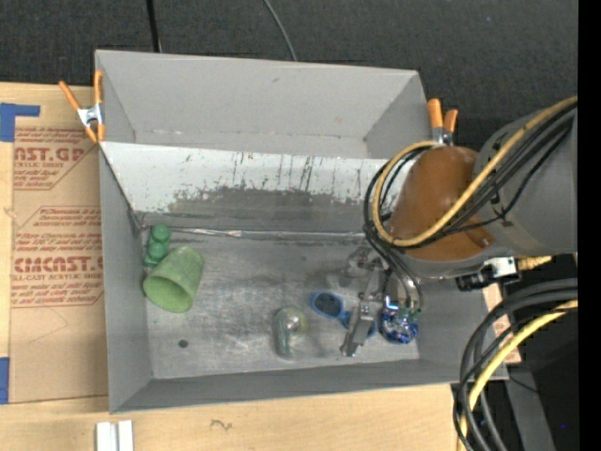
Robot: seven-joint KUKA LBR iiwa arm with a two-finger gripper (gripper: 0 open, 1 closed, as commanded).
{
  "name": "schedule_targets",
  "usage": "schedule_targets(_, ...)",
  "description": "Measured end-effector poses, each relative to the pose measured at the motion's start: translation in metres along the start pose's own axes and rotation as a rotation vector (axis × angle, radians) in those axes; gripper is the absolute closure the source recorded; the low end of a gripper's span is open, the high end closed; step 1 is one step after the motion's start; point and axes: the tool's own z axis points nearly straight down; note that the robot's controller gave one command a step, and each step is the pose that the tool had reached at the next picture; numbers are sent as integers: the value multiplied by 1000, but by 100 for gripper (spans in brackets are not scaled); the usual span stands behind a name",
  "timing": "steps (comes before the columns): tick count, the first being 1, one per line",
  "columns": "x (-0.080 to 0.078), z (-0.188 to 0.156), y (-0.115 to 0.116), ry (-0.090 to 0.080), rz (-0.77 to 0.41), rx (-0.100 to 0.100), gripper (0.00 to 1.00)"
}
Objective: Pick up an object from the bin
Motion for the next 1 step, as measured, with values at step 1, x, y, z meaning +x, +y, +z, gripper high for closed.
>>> schedule_targets(1,18,42,1,-9,147,-1,0)
